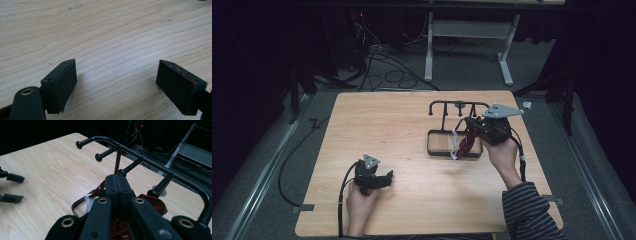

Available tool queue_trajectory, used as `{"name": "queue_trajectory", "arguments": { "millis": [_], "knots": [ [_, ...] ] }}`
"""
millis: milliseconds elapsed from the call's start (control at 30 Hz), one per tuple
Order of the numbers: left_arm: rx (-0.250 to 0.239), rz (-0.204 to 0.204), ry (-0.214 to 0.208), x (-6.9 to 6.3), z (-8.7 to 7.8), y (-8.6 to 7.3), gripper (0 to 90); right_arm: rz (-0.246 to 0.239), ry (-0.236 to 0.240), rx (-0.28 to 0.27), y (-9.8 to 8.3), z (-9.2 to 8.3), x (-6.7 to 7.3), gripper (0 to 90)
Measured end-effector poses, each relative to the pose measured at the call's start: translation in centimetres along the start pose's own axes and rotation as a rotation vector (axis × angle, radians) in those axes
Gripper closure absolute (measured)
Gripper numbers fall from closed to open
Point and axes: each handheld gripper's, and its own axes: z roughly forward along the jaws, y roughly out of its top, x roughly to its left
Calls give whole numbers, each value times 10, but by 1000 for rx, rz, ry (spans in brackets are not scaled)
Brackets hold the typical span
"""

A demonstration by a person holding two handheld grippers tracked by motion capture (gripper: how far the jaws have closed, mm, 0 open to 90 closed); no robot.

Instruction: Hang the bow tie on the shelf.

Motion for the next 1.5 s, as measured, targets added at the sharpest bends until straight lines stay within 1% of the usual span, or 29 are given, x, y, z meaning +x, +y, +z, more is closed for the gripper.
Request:
{"name": "queue_trajectory", "arguments": {
  "millis": [33, 67, 300, 400, 567, 967, 1067, 1100, 1200, 1333, 1500],
  "knots": [
    [0, 0, 0, 0, 0, 0, 171, 7, -2, 1, 1, 1, 0, 900],
    [0, 0, 0, 0, 0, 0, 171, 2, 0, -5, 1, 2, -1, 900],
    [0, 0, 0, 0, 0, 0, 171, 17, -18, -4, 5, 7, -4, 900],
    [-2, 1, 0, 0, 0, 0, 171, 29, -15, -9, 6, 11, -6, 900],
    [-2, 1, -1, 0, 0, 0, 171, 33, -24, -11, 9, 15, -7, 900],
    [-3, 1, 0, -1, 0, 0, 171, 72, -52, 3, 12, 26, -15, 900],
    [-3, 1, 0, -1, 0, 0, 171, 74, -51, 4, 12, 27, -16, 900],
    [-3, 1, 0, -1, 0, 0, 171, 82, -53, 3, 11, 28, -17, 900],
    [-3, 1, 1, -1, 0, 0, 171, 95, -58, 6, 12, 29, -18, 891],
    [-3, 1, 1, -1, 0, 0, 171, 95, -56, 3, 12, 30, -17, 873],
    [-3, 1, 1, -1, 0, 0, 171, 91, -52, -2, 12, 26, -17, 842]
  ]
}}
